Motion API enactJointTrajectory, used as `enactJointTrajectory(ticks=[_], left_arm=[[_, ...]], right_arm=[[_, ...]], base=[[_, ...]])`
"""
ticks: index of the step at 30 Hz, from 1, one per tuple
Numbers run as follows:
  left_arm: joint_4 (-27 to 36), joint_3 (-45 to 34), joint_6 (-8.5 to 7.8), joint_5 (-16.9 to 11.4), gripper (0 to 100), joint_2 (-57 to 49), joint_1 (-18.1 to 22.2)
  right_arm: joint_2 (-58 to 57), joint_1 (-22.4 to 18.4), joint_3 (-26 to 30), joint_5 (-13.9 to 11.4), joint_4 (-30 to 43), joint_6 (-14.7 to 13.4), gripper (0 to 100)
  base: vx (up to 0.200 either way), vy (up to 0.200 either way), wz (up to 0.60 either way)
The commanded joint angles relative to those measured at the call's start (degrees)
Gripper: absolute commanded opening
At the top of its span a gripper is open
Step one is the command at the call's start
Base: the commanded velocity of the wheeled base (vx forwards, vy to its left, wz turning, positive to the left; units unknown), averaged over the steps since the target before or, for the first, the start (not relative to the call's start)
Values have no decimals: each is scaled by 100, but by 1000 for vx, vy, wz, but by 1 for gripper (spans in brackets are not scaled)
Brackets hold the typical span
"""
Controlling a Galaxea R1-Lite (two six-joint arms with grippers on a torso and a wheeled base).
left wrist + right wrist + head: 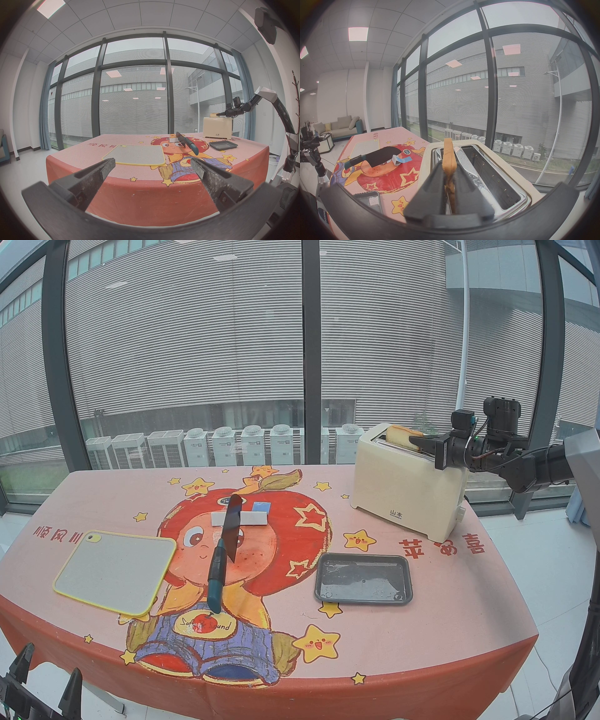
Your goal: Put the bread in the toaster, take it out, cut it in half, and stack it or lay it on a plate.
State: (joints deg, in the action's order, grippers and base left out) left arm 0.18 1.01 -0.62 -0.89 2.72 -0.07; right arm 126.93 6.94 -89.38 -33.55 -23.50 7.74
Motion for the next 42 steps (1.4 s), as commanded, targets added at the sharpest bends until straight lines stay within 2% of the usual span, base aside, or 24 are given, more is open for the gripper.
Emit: enactJointTrajectory(ticks=[1, 6, 31, 42], left_arm=[[-1, -101, 1, 1, 100, 9, -1], [-1, -101, 1, 1, 100, 9, -1], [-1, -101, 1, 1, 100, 9, -1], [-1, -101, 1, 1, 100, 9, -1]], right_arm=[[-37, 1, 26, -3, -5, 43, 0], [-45, 9, 79, -3, -14, 105, 0], [-757, 9, -132, -20, 74, 52, 0], [-1144, 9, 114, -47, 65, 52, 0]], base=[[0, 0, 0], [0, 0, 0], [0, 0, 0], [0, 0, 0]])
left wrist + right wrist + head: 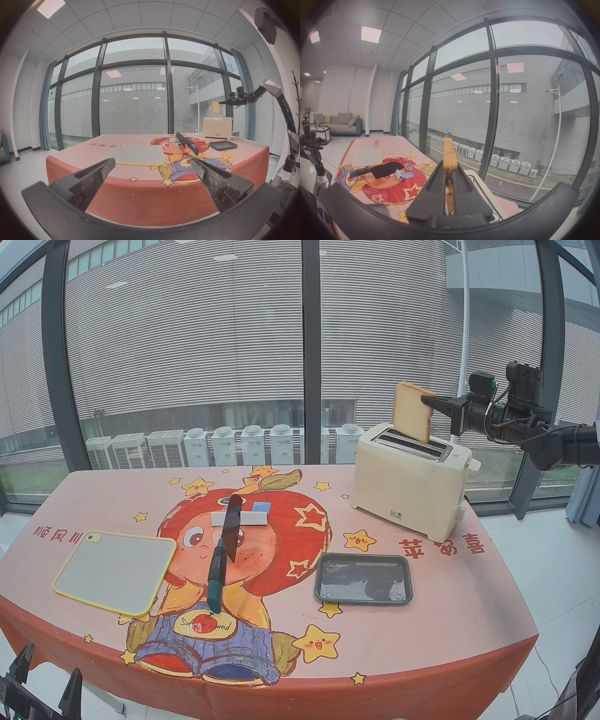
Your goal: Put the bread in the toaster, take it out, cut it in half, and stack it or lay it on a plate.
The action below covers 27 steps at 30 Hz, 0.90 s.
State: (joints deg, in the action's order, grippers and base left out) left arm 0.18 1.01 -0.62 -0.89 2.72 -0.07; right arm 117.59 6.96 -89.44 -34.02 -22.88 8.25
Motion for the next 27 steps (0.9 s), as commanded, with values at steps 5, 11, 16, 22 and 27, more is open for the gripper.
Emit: enactJointTrajectory(ticks=[5, 11, 16, 22, 27], left_arm=[[-1, -101, 1, 1, 100, 9, -1], [-1, -101, 1, 1, 100, 9, -1], [-1, -101, 1, 1, 100, 9, -1], [-1, -101, 1, 1, 100, 9, -1], [-1, -101, 1, 1, 100, 9, -1]], right_arm=[[-562, 69, 568, 10, -23, 1, 0], [-1221, 148, 1500, 10, -85, 1, 0], [-1678, 209, 2133, 10, -94, 1, 0], [-2144, 350, 3258, 159, -331, 27, 0], [-2399, 438, 4409, 361, -1298, -8, 0]], base=[[0, 0, 0], [0, 0, 0], [0, 0, 0], [0, 0, 0], [0, 0, 0]])
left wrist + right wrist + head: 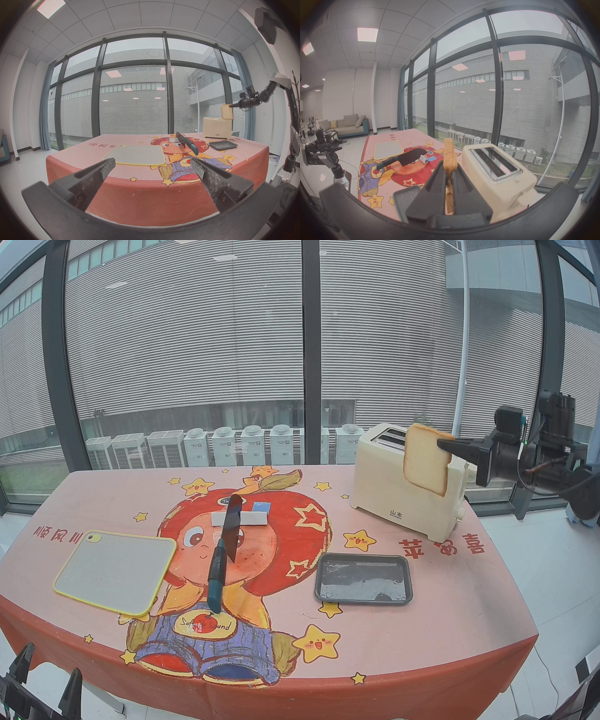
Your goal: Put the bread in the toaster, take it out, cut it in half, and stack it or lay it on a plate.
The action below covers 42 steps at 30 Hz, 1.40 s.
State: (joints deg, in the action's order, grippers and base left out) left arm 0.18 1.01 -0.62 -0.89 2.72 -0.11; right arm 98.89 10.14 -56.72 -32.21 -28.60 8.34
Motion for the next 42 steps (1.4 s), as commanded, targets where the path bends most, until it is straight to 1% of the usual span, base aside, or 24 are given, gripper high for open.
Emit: enactJointTrajectory(ticks=[1, 2, 3, 4, 5, 9, 10, 11, 12, 13, 14, 16, 19, 21, 27, 30, 31, 32, 34, 36, 42], left_arm=[[-1, -101, 1, 1, 100, 9, 2], [-1, -101, 1, 1, 100, 9, 2], [-1, -101, 1, 1, 100, 9, 2], [-1, -101, 1, 1, 100, 9, 2], [-1, -101, 1, 1, 100, 9, 2], [-1, -101, 1, 1, 100, 9, 2], [-1, -101, 1, 1, 100, 9, 2], [-1, -101, 1, 1, 100, 9, 2], [-1, -101, 1, 1, 100, 9, 2], [-1, -101, 1, 1, 100, 9, 2], [-1, -101, 1, 1, 100, 9, 2], [-1, -101, 1, 1, 100, 9, 2], [8, -101, 1, 1, 100, 9, 2], [-1, -101, 1, 1, 100, 9, 2], [-1, -101, 1, 1, 100, 9, 2], [-1, -101, 1, 1, 100, 9, 2], [8, -101, 1, 1, 100, 9, 2], [-1, -101, 1, 1, 100, 9, 2], [-1, -101, 1, 1, 100, 9, 2], [-1, -101, 1, 1, 100, 9, 2], [8, -101, 1, 1, 100, 9, 2]], right_arm=[[-564, 128, 1313, 189, -858, -16, 0], [-599, 128, 1489, 189, -981, -34, 0], [-669, 120, 1893, 197, -1209, -34, 0], [-678, 120, 1998, 206, -1271, -34, 0], [-696, 120, 2245, 224, -1491, -43, 0], [-784, 111, 2746, 276, -2062, -219, 0], [-784, 111, 2746, 276, -2062, -219, 0], [-951, 111, 3097, 285, -2343, -306, 0], [-1021, 120, 3282, 303, -2466, -315, 0], [-1021, 120, 3282, 303, -2466, -315, 0], [-1126, 137, 3466, 329, -2616, -350, 0], [-1197, 128, 3537, 391, -2660, -342, 0], [-1241, 216, 3545, 672, -2668, -324, 0], [-1249, 278, 3563, 777, -2668, -342, 0], [-1390, 295, 3923, 830, -2844, -324, 0], [-1390, 313, 3932, 839, -2906, -333, 0], [-1390, 348, 3888, 927, -2985, -350, 0], [-1390, 357, 3888, 927, -2985, -359, 0], [-1355, 577, 3888, 1147, -3161, -456, 0], [-1346, 726, 3923, 1243, -3213, -553, 0], [-1364, 779, 3923, 1278, -3213, -553, 0]], base=[[0, 0, 0], [0, 0, 0], [0, 0, 0], [0, 0, 0], [0, 0, 0], [0, 0, 0], [0, 0, 0], [0, 0, 0], [0, 0, 0], [0, 0, 0], [0, 0, 0], [0, 0, 0], [0, 0, 0], [0, 0, 0], [0, 0, 0], [0, 0, 0], [0, 0, 0], [0, 0, 0], [0, 0, 0], [0, 0, 0], [0, 0, 0]])
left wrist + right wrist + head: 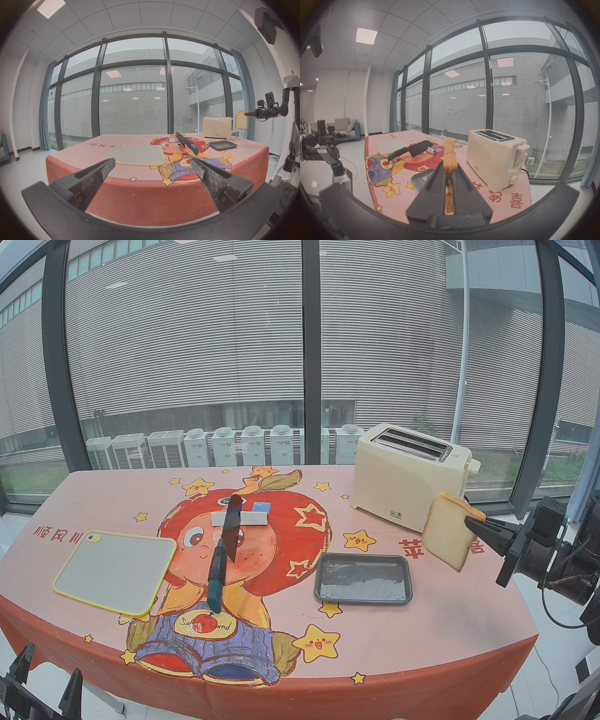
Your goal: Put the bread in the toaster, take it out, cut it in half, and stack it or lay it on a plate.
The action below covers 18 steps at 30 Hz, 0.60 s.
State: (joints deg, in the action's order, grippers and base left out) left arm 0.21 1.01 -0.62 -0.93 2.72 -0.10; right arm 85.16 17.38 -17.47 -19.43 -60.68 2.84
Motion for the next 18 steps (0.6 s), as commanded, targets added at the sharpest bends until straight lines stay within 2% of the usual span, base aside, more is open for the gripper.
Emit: enactJointTrajectory(ticks=[1, 13, 18], left_arm=[[6, -101, 9, 5, 100, 9, 1], [6, -101, 1, -4, 100, 9, 1], [6, -92, 9, -4, 100, 9, -8]], right_arm=[[9, 55, -2, 1, -5, 6, 0], [-17, 63, -55, 10, -5, -20, 0], [-26, 90, -20, 18, 4, -12, 0]], base=[[0, 0, 0], [0, 0, 0], [0, 200, 0]])
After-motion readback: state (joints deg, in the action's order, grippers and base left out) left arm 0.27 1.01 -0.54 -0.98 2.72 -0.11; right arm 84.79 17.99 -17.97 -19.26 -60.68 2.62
